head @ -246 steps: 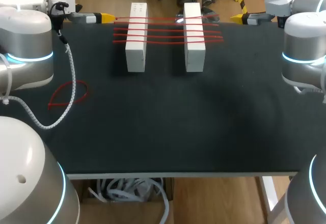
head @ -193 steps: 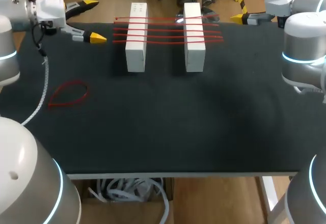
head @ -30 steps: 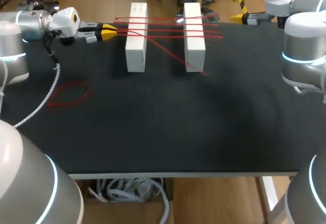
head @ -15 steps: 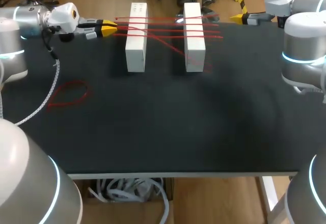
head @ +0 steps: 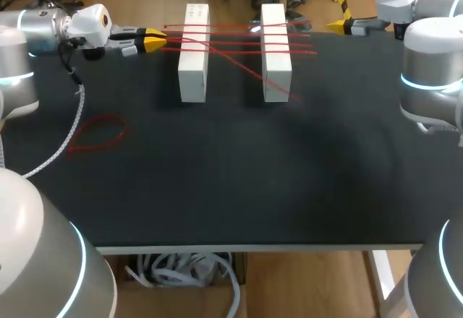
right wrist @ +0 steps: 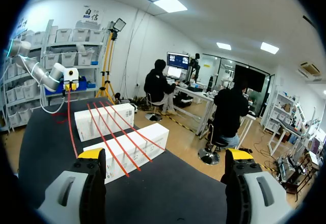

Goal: Grab the tape and strap the tape.

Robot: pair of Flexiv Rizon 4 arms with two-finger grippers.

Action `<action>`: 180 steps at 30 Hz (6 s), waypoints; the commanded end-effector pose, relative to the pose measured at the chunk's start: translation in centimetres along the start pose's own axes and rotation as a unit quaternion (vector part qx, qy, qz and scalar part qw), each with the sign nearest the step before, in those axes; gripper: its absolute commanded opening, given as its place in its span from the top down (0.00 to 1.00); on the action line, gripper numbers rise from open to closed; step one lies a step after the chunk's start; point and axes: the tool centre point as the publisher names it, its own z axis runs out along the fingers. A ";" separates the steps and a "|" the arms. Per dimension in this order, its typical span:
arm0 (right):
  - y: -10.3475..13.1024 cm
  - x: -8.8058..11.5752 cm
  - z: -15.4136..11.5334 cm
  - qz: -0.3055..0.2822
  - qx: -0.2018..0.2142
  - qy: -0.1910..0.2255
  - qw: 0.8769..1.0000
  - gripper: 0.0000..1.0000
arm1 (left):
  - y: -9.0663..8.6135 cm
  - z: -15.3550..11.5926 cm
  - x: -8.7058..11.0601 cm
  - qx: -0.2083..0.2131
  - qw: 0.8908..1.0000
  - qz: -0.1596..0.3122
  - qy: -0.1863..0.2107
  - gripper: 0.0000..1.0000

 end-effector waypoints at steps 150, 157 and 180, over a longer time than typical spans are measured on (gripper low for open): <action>0.9 2.7 -8.4 0.382 -0.181 -0.148 0.894 0.00 | -10.4 3.4 6.5 0.213 0.976 -0.043 0.002 1.00; 1.7 5.1 -10.1 0.404 -0.201 -0.169 0.876 0.00 | -10.4 3.4 6.5 0.213 0.976 -0.043 0.002 1.00; 2.2 15.3 -11.7 0.502 -0.245 -0.192 0.807 0.00 | -10.4 3.4 6.5 0.213 0.976 -0.043 0.002 1.00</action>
